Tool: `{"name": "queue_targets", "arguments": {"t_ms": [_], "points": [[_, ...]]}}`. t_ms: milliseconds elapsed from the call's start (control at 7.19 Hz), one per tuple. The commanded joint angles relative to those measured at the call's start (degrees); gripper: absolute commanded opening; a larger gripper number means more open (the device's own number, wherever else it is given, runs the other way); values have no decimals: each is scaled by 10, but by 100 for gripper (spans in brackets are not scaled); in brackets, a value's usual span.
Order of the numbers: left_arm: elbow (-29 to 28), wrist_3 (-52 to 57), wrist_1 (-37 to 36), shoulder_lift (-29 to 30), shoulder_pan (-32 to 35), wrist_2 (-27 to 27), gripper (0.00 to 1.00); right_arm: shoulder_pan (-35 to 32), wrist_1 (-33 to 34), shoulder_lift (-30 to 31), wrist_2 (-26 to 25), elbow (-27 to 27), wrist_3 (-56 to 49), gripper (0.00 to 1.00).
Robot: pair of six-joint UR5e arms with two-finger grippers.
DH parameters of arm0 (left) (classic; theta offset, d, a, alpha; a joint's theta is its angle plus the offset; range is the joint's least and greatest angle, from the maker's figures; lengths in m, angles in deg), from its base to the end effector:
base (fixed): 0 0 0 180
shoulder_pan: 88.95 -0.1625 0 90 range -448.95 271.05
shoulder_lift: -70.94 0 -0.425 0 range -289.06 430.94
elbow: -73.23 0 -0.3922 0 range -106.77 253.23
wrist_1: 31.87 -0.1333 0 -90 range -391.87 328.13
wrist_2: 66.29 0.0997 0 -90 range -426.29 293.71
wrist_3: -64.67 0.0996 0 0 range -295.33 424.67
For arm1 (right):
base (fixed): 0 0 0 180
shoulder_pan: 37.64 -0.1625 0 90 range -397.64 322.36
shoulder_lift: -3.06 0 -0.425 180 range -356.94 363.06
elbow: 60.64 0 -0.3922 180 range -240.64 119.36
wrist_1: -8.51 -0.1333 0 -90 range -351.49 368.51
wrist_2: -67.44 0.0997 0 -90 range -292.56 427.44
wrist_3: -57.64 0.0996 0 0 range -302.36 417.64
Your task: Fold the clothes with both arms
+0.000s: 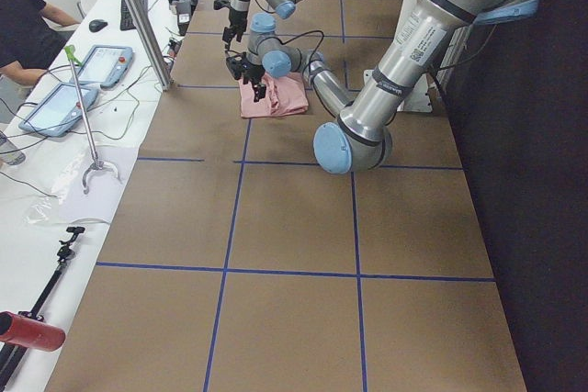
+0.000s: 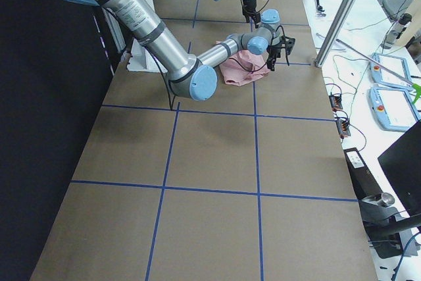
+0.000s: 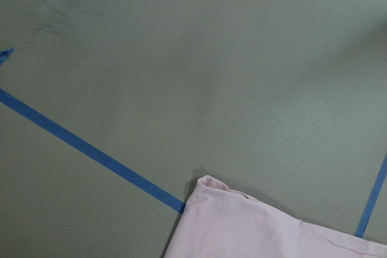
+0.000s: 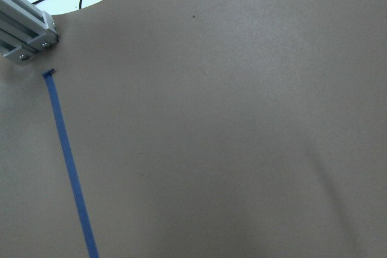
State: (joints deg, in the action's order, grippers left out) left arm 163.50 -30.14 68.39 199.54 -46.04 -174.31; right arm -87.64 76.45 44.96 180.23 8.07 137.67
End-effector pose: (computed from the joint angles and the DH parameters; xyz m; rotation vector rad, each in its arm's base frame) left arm 0.4483 -0.5567 0.2351 -0.0013 0.9162 -0.6404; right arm -0.4424 -0.6746 0.2547 0.0981 -0.9237 0.4788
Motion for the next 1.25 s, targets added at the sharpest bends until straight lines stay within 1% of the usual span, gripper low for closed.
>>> {"name": "queue_targets", "arguments": {"t_ms": [0, 139, 278, 417, 556, 695, 834, 973, 1112], "points": [[1, 54, -5, -5, 39, -10, 100, -90, 58, 10, 96, 5, -133, 100], [1, 114, -6, -11, 85, -40, 100, -137, 81, 37, 135, 15, -215, 100], [1, 190, -7, -27, 133, -68, 100, -177, 102, 79, 152, 32, -314, 100], [1, 274, -7, -50, 178, -78, 100, -215, 132, 121, 160, 54, -414, 100], [2, 382, -7, -76, 230, -96, 100, -250, 167, 166, 164, 82, -522, 100], [11, 505, -7, -124, 282, -121, 100, -290, 205, 220, 175, 118, -620, 100], [27, 628, -7, -178, 322, -134, 100, -308, 233, 290, 188, 162, -696, 100], [31, 720, -8, -221, 350, -140, 100, -333, 236, 361, 195, 202, -759, 100], [30, 794, -8, -253, 373, -154, 100, -352, 243, 408, 218, 231, -793, 100]]}}
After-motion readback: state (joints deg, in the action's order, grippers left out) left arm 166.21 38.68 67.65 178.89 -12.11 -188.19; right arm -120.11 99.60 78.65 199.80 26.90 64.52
